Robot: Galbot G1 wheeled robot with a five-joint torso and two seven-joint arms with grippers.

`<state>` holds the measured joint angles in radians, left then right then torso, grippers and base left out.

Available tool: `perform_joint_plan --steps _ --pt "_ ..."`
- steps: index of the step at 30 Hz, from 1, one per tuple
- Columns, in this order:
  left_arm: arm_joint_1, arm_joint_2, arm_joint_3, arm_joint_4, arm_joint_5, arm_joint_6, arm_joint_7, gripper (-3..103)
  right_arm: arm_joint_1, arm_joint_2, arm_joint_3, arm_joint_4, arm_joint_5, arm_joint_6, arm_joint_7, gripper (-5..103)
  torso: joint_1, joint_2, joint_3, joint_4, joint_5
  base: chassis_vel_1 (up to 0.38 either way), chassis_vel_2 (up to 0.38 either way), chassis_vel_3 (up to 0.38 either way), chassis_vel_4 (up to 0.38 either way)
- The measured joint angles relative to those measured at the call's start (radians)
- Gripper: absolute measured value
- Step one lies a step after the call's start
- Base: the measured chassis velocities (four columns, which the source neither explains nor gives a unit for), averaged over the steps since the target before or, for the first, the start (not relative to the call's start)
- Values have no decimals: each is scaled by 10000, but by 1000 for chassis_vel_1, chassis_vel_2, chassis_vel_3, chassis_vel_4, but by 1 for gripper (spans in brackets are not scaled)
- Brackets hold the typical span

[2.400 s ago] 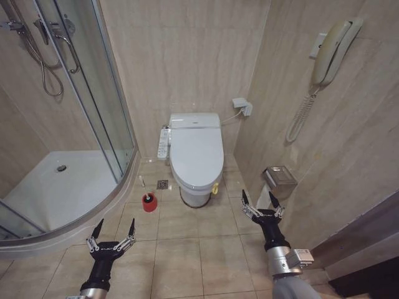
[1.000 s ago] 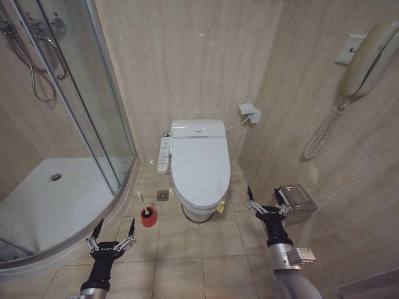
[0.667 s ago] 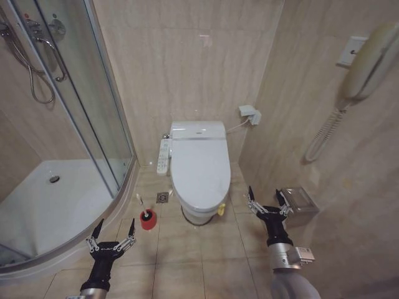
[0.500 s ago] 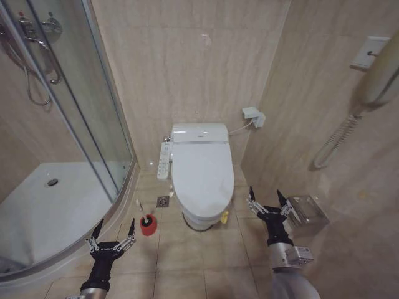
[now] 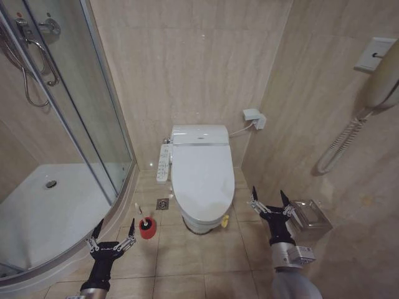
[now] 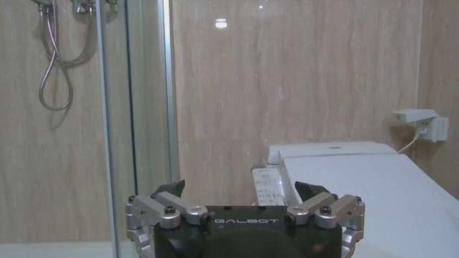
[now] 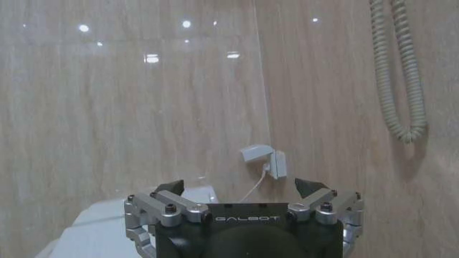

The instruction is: Open the toilet lid, clean the toilet bowl with a toilet brush, close the toilet lid, and flush.

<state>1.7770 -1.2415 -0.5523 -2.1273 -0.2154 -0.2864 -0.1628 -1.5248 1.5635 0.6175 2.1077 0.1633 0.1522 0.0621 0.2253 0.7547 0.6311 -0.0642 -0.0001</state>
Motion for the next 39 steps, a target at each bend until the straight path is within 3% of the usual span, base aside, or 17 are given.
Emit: perform_joint_plan --steps 8,17,30,39 --pt "-2 0 0 0 0 0 1 100 116 -8 0 -207 -359 131 -23 100 9 -2 3 3 -1 -64 71 82 -69" --pt "-1 0 0 0 0 0 0 100 204 -480 -41 -748 -1239 73 -217 100 7 -4 3 0 -1 -29 34 31 -24" --pt "-1 0 0 0 0 0 1 100 735 -1684 -512 -3562 -2184 474 -426 100 7 -3 3 2 1 0 0 0 0" --pt "-1 0 0 0 0 0 0 100 1148 -2026 -867 -4985 -2724 854 -712 100 7 -3 3 2 0 0 0 0 0"
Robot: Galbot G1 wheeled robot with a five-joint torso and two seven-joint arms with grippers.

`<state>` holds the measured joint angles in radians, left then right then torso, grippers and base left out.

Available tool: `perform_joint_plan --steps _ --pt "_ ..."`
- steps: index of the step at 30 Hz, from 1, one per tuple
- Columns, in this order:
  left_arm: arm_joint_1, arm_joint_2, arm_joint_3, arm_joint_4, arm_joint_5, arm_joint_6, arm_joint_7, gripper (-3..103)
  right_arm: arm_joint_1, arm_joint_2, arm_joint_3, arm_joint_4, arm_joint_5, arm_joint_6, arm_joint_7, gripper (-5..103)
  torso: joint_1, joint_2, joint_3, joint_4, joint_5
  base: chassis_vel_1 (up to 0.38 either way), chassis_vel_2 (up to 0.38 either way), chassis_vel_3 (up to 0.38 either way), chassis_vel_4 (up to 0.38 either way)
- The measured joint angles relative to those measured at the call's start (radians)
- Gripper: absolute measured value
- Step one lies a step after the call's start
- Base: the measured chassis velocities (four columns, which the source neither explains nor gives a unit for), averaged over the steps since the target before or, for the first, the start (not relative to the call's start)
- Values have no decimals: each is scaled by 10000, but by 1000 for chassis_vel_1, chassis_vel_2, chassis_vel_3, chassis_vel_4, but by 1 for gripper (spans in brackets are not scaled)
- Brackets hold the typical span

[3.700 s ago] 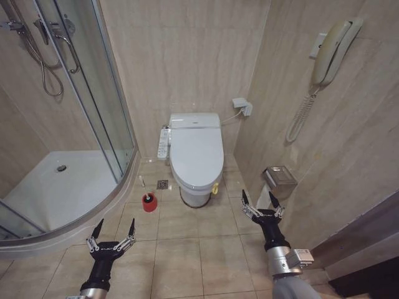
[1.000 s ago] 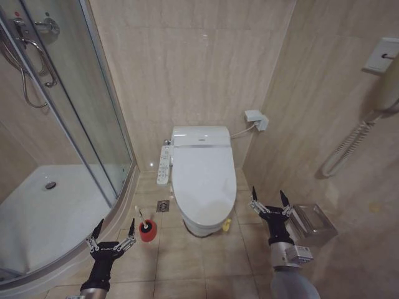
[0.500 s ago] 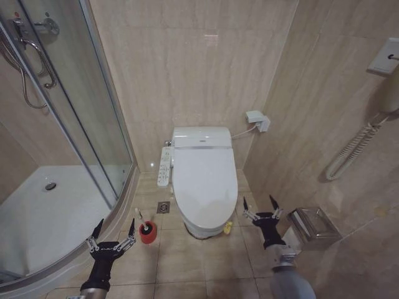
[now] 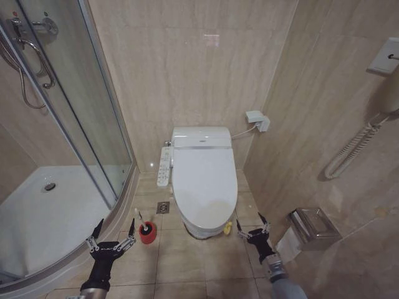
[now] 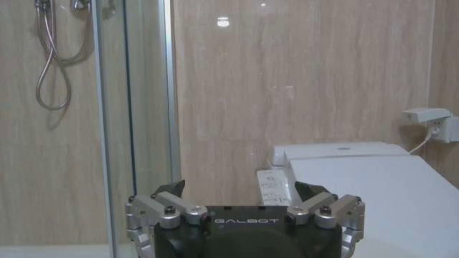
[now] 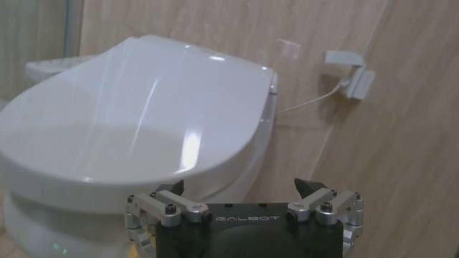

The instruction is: Open the toilet lid, clean the toilet bowl with a toilet brush, close the toilet lid, and flush.

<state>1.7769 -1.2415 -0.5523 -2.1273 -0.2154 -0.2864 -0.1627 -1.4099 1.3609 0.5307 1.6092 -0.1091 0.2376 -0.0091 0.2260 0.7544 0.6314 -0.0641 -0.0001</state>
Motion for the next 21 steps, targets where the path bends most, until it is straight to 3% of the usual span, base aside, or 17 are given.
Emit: perform_joint_plan --steps 21 --pt "0 0 0 0 0 0 0 100 853 149 -639 -2117 -502 527 -87 100 0 0 0 1 -1 0 0 0 0"
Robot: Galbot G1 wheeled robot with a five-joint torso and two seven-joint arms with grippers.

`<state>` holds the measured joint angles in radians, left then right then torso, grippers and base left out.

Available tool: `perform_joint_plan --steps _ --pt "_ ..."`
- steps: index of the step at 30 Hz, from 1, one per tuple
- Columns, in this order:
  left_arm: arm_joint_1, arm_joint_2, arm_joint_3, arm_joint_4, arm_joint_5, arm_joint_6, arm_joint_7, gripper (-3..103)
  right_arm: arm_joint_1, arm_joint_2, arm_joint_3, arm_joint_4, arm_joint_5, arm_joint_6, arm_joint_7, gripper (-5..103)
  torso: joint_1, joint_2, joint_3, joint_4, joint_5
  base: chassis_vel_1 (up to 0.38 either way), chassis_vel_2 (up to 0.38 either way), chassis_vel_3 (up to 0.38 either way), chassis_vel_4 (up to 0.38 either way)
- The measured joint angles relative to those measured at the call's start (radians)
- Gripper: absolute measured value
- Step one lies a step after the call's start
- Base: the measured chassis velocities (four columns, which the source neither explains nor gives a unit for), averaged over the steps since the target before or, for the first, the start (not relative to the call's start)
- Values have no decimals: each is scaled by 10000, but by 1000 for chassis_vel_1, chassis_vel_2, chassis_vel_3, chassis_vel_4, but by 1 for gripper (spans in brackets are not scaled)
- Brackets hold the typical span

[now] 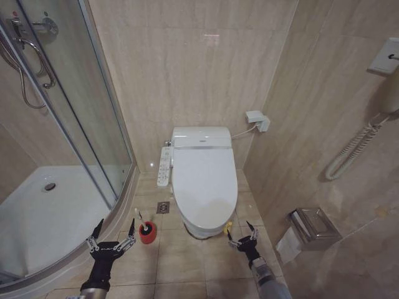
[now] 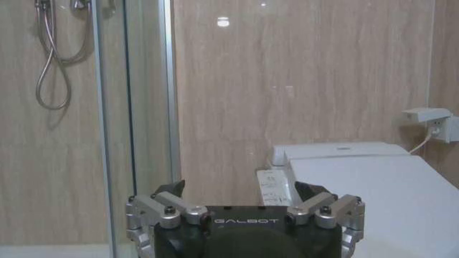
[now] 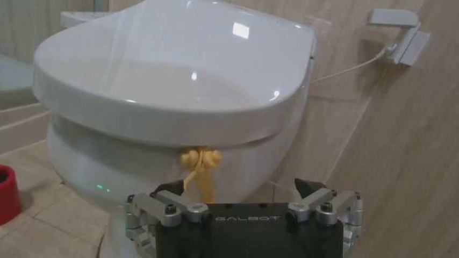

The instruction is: Open the toilet lid, clean the toilet bowl with a toilet brush, close the toilet lid, and flush.

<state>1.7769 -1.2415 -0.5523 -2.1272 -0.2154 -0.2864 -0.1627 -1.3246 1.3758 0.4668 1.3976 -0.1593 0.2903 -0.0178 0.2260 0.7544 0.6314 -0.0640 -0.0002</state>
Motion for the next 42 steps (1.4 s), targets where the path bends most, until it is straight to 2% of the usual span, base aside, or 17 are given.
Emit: perform_joint_plan --steps 18,29,33,42 --pt "0 0 0 0 0 0 0 100 -327 -36 -439 12 -90 176 -175 100 0 0 0 -1 0 0 0 0 0" --pt "0 0 0 0 0 0 0 100 431 448 -576 -722 -188 174 95 100 0 0 0 0 0 0 0 0 0" --pt "0 0 0 0 0 0 0 100 651 444 -497 -916 -219 169 194 100 0 0 1 -8 -4 0 0 0 0" --pt "0 0 0 0 0 0 0 100 1111 384 -363 -1297 -236 204 400 100 0 0 1 -8 -6 0 0 0 0"
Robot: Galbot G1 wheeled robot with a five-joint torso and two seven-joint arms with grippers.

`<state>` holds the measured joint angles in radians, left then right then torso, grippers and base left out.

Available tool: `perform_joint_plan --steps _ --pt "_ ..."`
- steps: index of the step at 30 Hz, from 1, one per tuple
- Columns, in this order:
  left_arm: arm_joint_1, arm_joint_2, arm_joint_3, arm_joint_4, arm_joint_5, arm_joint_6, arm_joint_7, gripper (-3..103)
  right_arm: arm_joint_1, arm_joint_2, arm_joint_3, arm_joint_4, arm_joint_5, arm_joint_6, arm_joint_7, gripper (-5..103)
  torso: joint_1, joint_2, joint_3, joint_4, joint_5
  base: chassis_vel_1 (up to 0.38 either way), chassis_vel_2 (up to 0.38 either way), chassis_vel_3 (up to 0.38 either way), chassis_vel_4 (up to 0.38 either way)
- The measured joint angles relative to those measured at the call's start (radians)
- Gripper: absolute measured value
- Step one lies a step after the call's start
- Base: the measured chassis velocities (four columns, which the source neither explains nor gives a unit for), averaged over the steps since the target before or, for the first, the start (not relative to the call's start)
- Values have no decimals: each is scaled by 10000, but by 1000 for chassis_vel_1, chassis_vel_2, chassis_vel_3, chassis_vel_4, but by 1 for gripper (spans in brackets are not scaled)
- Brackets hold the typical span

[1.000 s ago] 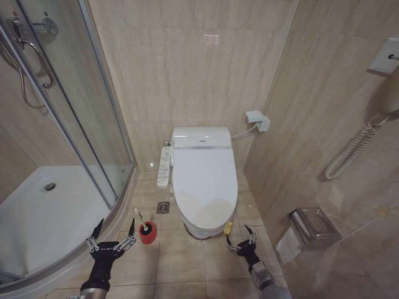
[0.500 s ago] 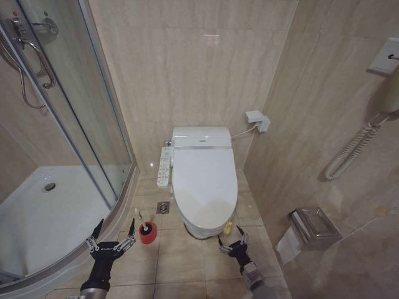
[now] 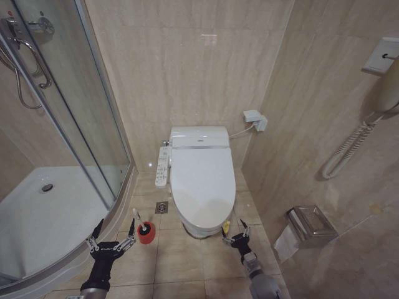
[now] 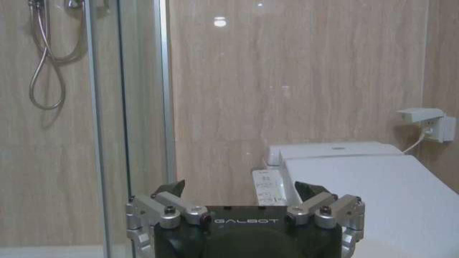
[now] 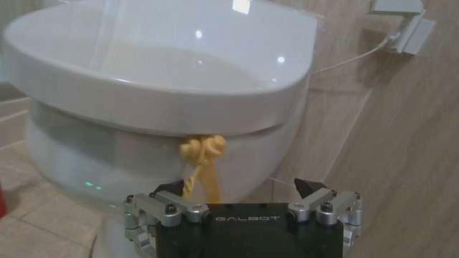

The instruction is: Open the toilet lid, clean the toilet bowl with a toilet brush, close the toilet lid, and flush.

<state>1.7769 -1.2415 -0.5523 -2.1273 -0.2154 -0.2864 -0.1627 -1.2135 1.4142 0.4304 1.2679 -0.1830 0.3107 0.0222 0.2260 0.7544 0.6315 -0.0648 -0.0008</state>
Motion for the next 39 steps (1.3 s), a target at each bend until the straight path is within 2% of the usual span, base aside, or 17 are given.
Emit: perform_joint_plan --steps 14,15,21,22,29,30,37,38,39 --pt "0 0 0 0 0 0 0 100 477 88 -225 -446 -32 120 113 100 -1 1 0 -5 -1 0 0 0 0" --pt "0 0 0 0 0 0 0 100 519 97 -279 -459 3 120 114 76 -1 0 0 -6 0 0 0 0 0" --pt "0 0 0 0 0 0 0 100 619 121 -419 -513 126 175 -52 76 -1 0 -1 -3 3 0 0 0 0" --pt "0 0 0 0 0 0 0 100 639 127 -429 -517 140 197 -107 48 0 0 -1 0 4 0 0 0 0" --pt "0 0 0 0 0 0 0 100 701 100 -461 -522 217 313 -342 48 1 0 -1 10 8 0 0 0 0" --pt "0 0 1 0 0 0 0 100 708 89 -462 -523 228 334 -385 22 1 0 -1 12 8 0 0 0 0" --pt "0 0 0 0 0 0 0 100 713 36 -432 -521 279 461 -534 22 2 0 -1 15 10 0 0 0 0" --pt "0 0 0 0 0 0 0 100 713 33 -413 -521 296 486 -562 1 2 0 -1 15 11 0 0 0 0" --pt "0 0 0 0 0 0 0 100 712 33 -390 -518 316 509 -575 1 1 0 -2 15 12 0 0 0 0"
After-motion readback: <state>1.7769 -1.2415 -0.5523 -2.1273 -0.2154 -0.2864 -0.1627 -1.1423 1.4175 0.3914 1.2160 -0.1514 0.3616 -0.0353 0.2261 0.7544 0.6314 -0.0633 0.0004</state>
